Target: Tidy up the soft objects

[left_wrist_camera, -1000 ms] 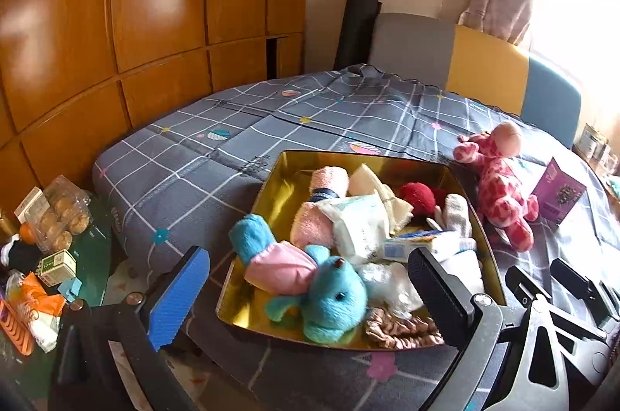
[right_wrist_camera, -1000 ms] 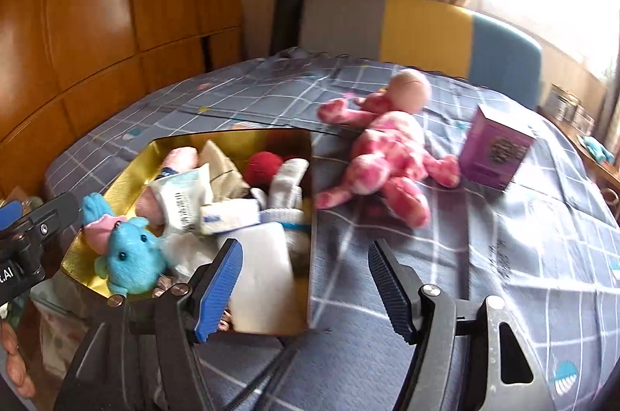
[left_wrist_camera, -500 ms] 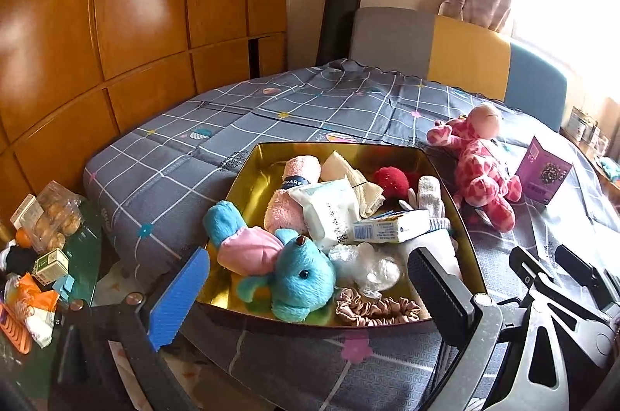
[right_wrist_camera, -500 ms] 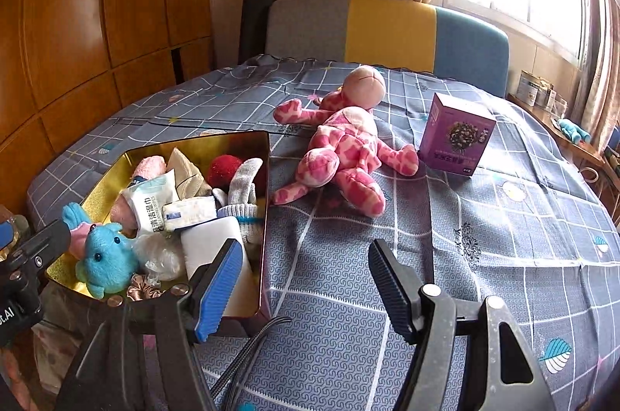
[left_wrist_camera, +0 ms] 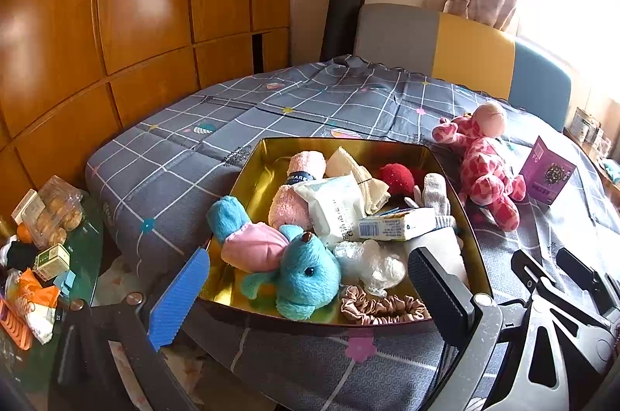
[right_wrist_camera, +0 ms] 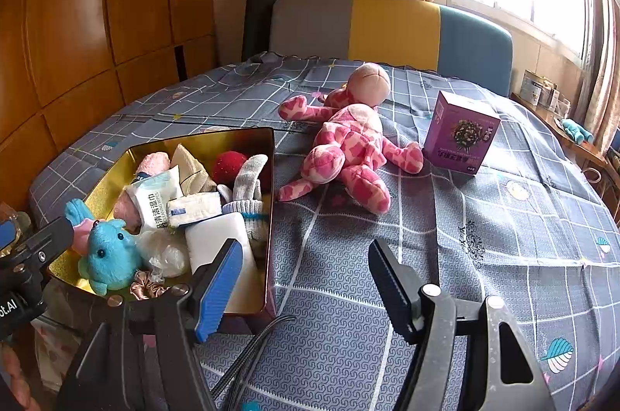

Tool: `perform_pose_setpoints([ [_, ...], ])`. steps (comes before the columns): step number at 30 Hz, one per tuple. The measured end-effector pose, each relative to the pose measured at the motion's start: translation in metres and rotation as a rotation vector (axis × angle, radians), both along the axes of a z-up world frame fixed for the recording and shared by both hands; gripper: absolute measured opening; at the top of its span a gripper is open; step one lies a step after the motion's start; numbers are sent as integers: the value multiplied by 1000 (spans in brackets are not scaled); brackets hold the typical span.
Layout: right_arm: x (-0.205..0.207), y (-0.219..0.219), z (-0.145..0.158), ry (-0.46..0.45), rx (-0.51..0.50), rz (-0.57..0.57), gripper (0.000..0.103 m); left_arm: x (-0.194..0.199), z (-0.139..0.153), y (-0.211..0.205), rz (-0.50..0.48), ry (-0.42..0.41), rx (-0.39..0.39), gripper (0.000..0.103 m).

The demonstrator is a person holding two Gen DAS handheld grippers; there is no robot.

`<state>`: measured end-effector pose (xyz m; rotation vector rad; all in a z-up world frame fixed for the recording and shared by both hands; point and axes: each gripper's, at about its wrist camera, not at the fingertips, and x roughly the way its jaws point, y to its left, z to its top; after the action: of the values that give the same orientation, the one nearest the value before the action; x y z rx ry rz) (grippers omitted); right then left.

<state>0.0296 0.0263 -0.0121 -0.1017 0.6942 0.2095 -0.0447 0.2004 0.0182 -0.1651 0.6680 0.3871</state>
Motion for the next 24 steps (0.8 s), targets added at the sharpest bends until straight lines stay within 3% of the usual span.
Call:
perform_pose_setpoints([
  [24,-2,6,-1,2,-3,12,68,0,0,2,9,1,0,103],
])
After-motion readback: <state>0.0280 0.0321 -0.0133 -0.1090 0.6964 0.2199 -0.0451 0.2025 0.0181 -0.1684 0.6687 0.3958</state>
